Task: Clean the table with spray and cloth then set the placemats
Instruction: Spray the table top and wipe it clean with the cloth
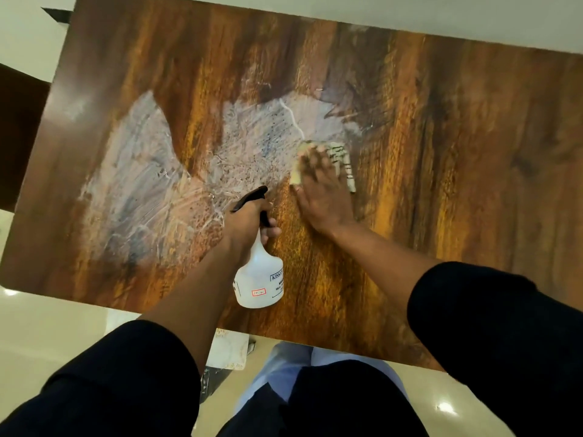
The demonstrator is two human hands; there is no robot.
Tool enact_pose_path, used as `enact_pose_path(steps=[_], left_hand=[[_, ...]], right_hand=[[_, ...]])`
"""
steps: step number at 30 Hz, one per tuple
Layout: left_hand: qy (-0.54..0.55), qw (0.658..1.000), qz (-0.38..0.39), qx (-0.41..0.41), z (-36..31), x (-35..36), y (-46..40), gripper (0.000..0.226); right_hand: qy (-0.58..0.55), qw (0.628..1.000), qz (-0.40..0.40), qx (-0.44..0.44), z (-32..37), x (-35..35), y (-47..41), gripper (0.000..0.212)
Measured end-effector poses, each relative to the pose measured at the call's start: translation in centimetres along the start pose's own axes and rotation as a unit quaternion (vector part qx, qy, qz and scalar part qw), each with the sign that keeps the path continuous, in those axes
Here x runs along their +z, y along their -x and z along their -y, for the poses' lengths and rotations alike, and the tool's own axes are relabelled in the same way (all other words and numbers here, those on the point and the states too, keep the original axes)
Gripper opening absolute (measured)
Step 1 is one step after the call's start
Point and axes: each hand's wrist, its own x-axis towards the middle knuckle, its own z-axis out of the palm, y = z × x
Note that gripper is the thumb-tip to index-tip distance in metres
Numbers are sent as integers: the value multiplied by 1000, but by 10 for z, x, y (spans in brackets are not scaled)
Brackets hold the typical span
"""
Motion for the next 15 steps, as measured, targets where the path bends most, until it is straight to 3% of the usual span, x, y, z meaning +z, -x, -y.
enact_pose_path(steps=[3, 6, 11, 15], left_hand=[[-3, 1000, -4, 12, -6, 11, -3, 11], [-12, 1000, -4, 19, -11, 17, -7, 16], [-27, 999, 3, 32, -21, 22, -13, 8], [-34, 999, 2, 38, -29, 24, -18, 14]], right_hand=[[39, 990, 19, -132, -5, 6, 7, 67], [59, 986, 17, -157, -32, -2, -4, 67], [-2, 998, -36, 60, -76, -31, -47, 67], [-31, 984, -65, 161, -54, -32, -70, 67]])
